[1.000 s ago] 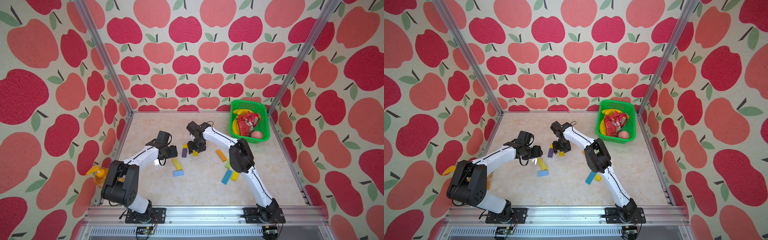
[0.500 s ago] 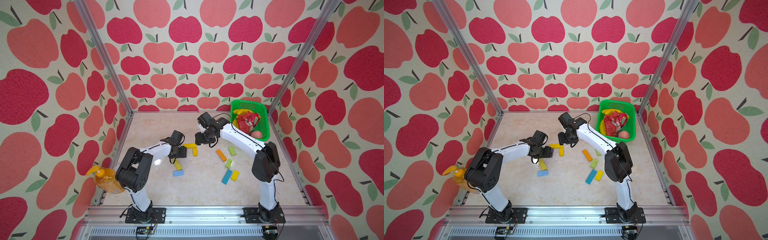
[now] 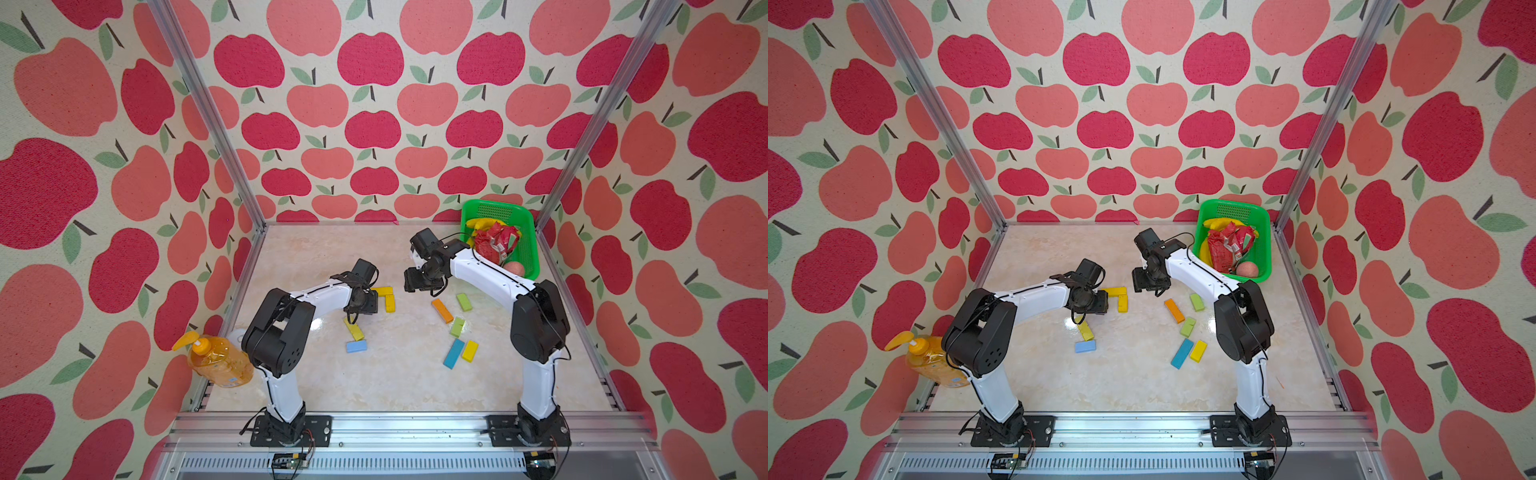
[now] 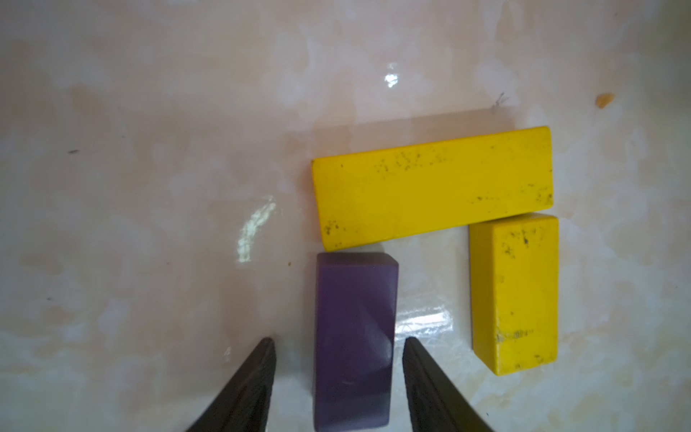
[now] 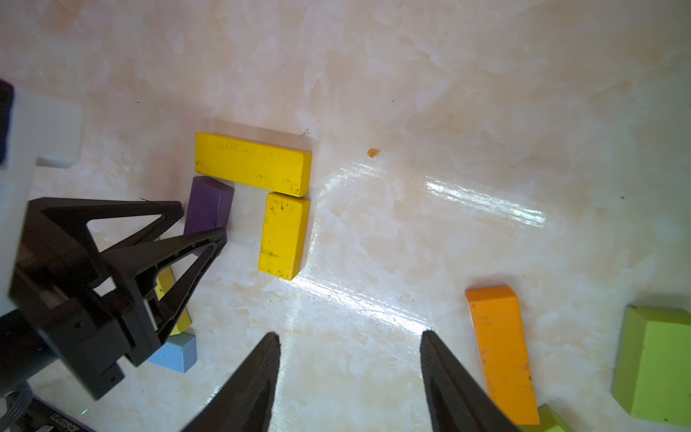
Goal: Assemble the letter p with building blocks
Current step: Adjust the building block at the center of the board.
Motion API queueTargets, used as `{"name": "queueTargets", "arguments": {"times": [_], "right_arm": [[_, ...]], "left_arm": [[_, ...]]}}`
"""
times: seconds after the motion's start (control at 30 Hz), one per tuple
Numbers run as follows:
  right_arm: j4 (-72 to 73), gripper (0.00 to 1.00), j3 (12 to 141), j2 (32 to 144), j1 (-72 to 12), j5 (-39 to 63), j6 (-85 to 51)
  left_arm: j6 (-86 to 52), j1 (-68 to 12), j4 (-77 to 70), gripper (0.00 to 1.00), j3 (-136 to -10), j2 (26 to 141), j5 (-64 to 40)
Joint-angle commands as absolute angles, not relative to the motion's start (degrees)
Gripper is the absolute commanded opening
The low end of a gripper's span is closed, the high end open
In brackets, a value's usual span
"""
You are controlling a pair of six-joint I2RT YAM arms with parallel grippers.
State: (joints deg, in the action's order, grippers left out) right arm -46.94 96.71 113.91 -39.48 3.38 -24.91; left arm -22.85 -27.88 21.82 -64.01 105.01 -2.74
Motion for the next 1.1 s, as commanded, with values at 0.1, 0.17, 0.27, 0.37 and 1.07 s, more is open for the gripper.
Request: {"name": "queueTargets", "arguments": {"times": [0.1,0.17,0.27,0.37,1.07], "right_arm": [[-46.14,0.63,94.87,111.37,-38.44,4.54,-23.53],[-46.07,0.63,94.37,111.27,-38.34,4.57,-23.48],[-46.04,0.63,93.73,111.18,-38.31,4.78,-23.44],[-46.00,0.63,93.56,111.18,-38.09,4.83,-23.23],[-46.06,0.62,92.61,111.19,-37.14,5.94,-21.36]], "left_arm": [[-23.46,-28.30,25.86,0.54,-67.05,107.18,-0.62],[-23.75,-28.30,26.49,0.53,-67.57,107.62,-0.45],[-24.15,-28.61,26.97,0.52,-67.97,107.93,-0.35],[-24.54,-29.00,27.62,0.50,-68.28,108.19,0.25],[-24.87,-30.05,35.35,0.39,-73.93,111.92,1.76]]}}
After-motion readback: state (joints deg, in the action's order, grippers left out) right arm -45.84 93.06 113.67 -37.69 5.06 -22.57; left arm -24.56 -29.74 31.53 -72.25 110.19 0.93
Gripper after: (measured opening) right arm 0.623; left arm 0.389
